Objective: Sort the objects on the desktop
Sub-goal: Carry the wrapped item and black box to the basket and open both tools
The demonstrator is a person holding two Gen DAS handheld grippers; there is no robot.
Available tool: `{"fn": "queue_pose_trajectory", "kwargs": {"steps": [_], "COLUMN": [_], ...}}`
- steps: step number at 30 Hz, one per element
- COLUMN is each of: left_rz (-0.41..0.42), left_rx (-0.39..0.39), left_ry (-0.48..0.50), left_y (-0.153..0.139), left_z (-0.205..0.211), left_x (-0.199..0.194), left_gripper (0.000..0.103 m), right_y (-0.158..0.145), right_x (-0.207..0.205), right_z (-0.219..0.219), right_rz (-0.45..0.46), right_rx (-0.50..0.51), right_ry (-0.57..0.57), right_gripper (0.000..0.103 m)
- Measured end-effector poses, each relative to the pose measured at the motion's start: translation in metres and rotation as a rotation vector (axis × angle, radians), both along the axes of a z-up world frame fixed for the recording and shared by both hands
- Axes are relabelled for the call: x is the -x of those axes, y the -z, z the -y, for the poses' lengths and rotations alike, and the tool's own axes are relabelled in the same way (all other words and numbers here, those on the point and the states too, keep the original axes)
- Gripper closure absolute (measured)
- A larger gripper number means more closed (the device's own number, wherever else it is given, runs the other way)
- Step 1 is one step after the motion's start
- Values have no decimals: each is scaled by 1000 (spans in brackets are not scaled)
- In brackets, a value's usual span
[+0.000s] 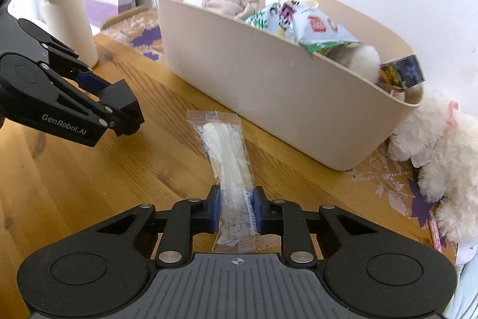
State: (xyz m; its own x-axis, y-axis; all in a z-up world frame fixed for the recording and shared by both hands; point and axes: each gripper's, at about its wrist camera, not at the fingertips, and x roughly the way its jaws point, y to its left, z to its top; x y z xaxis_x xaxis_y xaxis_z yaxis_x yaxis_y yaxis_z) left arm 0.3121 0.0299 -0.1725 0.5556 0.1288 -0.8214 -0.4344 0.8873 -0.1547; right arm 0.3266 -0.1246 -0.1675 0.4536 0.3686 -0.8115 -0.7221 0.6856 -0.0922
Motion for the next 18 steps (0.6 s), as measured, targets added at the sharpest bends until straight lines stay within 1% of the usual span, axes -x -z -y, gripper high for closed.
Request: {"fn": "queue_pose_trajectory", "kwargs": {"steps": [6,10,18], "left_rz": [37,65,127], "left_rx": [-13,-31,-78], "left_ry": [2,1,-3], "left_y": [-22,-41,-82], "left_z": [-1,-5,-19], "left_x": [9,14,13], "left_gripper": [58,58,58], "right_y": [-26,-53,-104], "right_x": [12,19,10], "right_z": [15,25,41], "right_rz": [37,84,172], "right_rx": [-53,-88,-137], "right_ry": [5,-3,15], "right_gripper": [83,83,83]}}
